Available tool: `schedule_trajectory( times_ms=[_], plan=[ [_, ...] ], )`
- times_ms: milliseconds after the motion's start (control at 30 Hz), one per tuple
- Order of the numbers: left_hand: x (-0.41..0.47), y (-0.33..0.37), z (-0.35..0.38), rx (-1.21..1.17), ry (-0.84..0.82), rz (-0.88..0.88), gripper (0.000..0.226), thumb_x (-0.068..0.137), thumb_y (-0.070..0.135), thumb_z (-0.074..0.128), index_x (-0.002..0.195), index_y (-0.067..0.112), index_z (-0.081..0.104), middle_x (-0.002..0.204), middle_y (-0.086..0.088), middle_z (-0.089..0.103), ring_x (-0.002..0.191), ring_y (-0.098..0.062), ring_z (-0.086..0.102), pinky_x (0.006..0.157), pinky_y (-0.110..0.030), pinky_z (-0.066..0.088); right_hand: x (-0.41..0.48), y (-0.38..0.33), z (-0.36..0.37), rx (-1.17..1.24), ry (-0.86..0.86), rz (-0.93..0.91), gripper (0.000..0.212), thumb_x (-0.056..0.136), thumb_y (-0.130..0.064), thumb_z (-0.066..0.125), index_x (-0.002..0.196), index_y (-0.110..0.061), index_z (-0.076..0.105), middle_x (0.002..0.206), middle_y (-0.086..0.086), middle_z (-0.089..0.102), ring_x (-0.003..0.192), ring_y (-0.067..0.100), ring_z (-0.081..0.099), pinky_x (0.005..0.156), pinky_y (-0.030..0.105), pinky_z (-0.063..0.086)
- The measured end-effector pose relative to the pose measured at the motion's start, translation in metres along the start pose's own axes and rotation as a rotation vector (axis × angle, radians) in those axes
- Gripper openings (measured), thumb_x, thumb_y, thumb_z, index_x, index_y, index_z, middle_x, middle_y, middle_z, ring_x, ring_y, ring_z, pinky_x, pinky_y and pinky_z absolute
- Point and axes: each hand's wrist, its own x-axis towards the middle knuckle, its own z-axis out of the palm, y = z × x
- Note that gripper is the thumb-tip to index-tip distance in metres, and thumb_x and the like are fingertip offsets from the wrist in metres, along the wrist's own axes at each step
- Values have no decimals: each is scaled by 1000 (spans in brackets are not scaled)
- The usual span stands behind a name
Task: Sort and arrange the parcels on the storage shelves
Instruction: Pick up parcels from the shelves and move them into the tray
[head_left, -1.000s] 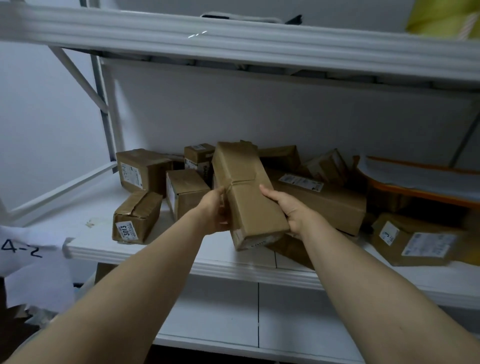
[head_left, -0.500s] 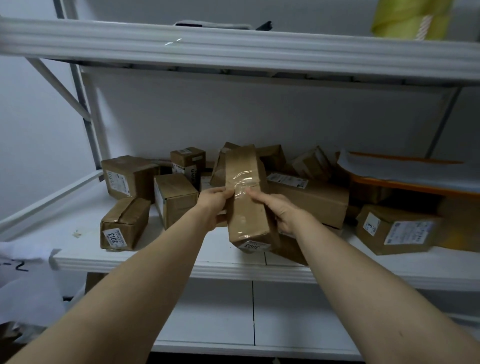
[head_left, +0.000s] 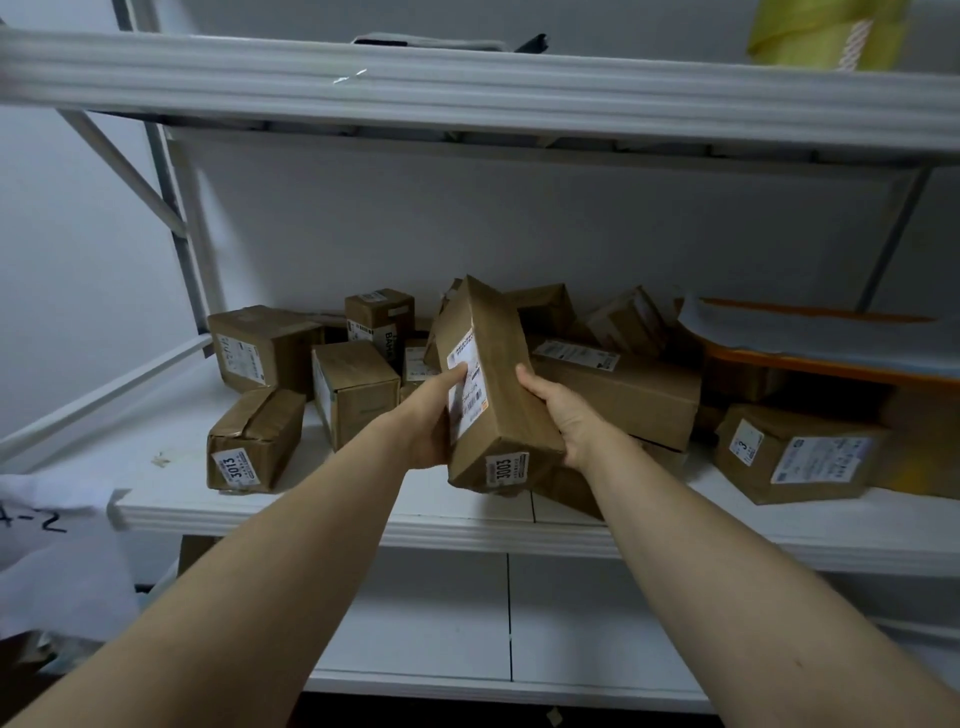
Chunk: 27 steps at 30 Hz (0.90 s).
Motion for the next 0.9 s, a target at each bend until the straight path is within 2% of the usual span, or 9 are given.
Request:
schedule_trajectory(
  times_ms=[100, 200, 267, 367, 500, 633, 733, 800, 900],
  plan=[
    [-6, 2, 1, 48, 61, 43, 30, 97, 41, 47, 112, 16, 55, 101, -8, 69, 92, -24, 67, 77, -38, 55, 1, -3, 2, -104, 119, -90, 49, 91, -36, 63, 136, -22, 52, 120, 12, 66, 101, 28, 66, 85, 42, 54],
    [-8, 3, 4, 95, 119, 80, 23, 99, 30, 48, 111, 12, 55, 100, -9, 69, 91, -24, 67, 75, -37, 54, -2, -5, 2, -183, 108, -87, 52, 81, -56, 66, 117, -20, 66, 106, 7, 72, 96, 25, 68, 81, 39, 53],
    [-8, 4, 4, 120, 138, 91, 24, 99, 30, 49, 110, 10, 56, 104, -11, 69, 96, -26, 67, 78, -38, 55, -4, -6, 0, -216, 57, -59, 52, 74, -60, 70, 108, -21, 70, 103, 7, 74, 99, 27, 68, 89, 42, 52],
    [-10, 7, 3, 156, 128, 94, 32, 96, 39, 51, 110, 12, 59, 105, -11, 71, 98, -27, 68, 82, -37, 55, -8, -5, -1, -156, 45, -38, 40, 80, -48, 70, 108, -20, 69, 107, 10, 73, 103, 29, 67, 97, 44, 48],
    [-15, 10, -1, 212, 113, 61, 45, 89, 56, 51, 110, 17, 60, 100, -12, 69, 97, -29, 64, 86, -41, 51, -14, -9, 0, 18, 70, 33, 41, 85, -51, 62, 112, -20, 67, 102, 13, 73, 97, 31, 67, 84, 42, 54],
    [-14, 12, -2, 159, 36, 117, 47, 92, 52, 48, 121, 16, 60, 103, -12, 69, 99, -27, 65, 93, -42, 51, -16, -13, -1, 127, 62, 107, 53, 81, -59, 63, 111, -16, 67, 100, 16, 73, 94, 33, 67, 80, 43, 54],
    [-17, 15, -3, 141, 55, 127, 46, 91, 51, 49, 116, 15, 60, 99, -10, 71, 95, -25, 67, 89, -41, 54, -13, -13, 0, 123, 66, 113, 52, 79, -59, 65, 109, -16, 68, 97, 14, 74, 94, 32, 67, 80, 42, 55],
    [-17, 18, -9, 178, 46, 131, 60, 82, 62, 54, 119, 15, 61, 107, -10, 70, 102, -29, 66, 92, -44, 51, -13, -14, 3, 56, 45, 110, 48, 80, -53, 64, 111, -17, 67, 102, 13, 72, 95, 31, 67, 84, 42, 54],
    [-19, 20, -17, 257, 28, 119, 81, 63, 75, 63, 120, 19, 63, 114, -9, 70, 110, -32, 63, 99, -47, 45, -16, -13, 9, -17, -27, 62, 25, 84, -31, 60, 104, -16, 66, 98, 10, 72, 91, 27, 64, 85, 40, 50]
  ],
)
